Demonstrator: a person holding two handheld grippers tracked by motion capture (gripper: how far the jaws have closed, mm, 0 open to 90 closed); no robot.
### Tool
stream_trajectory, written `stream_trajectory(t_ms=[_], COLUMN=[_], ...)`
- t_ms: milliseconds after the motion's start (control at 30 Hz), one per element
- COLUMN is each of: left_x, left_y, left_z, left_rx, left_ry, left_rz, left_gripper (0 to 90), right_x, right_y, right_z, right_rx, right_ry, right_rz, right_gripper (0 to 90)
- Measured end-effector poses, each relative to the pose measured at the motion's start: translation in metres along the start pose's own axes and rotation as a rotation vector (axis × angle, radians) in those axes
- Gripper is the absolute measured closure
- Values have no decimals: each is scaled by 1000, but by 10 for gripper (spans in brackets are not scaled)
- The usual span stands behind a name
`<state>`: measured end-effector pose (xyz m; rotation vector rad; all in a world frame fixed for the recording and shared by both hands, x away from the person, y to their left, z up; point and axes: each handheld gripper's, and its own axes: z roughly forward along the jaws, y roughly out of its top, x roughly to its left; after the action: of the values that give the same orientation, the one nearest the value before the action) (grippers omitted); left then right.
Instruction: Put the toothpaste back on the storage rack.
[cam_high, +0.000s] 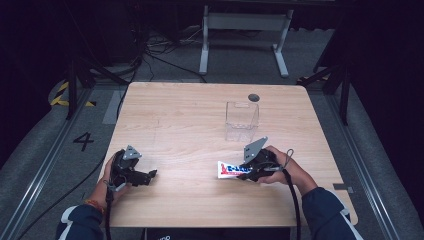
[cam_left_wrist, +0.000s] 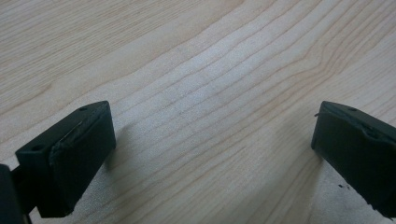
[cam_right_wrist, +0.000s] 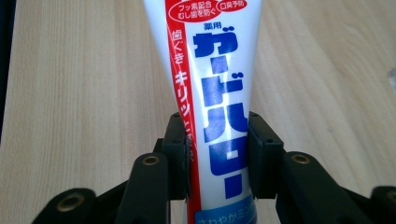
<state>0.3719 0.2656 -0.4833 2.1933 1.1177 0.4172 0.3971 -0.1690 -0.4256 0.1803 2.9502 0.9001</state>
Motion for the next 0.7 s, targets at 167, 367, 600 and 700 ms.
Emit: stream_trajectory(t_ms=[167,367,600,700], left_x=[0,0,0,0], left_y=[0,0,0,0], left_z=[0,0,0,0], left_rx=[0,0,0,0], left_ry=[0,0,0,0], left_rz=[-1,-1,-1,-1], left_gripper=[1,1,1,1], right_x=[-7,-11,-14,-14], right_y=[-7,-14,-18,-19], right_z=[-17,-31,-42,-45], right_rx=[-93,-174,-260,-286], right_ry=[-37,-75,-115,-127], right_rz=[61,117,159,172], right_gripper=[664,668,672,674])
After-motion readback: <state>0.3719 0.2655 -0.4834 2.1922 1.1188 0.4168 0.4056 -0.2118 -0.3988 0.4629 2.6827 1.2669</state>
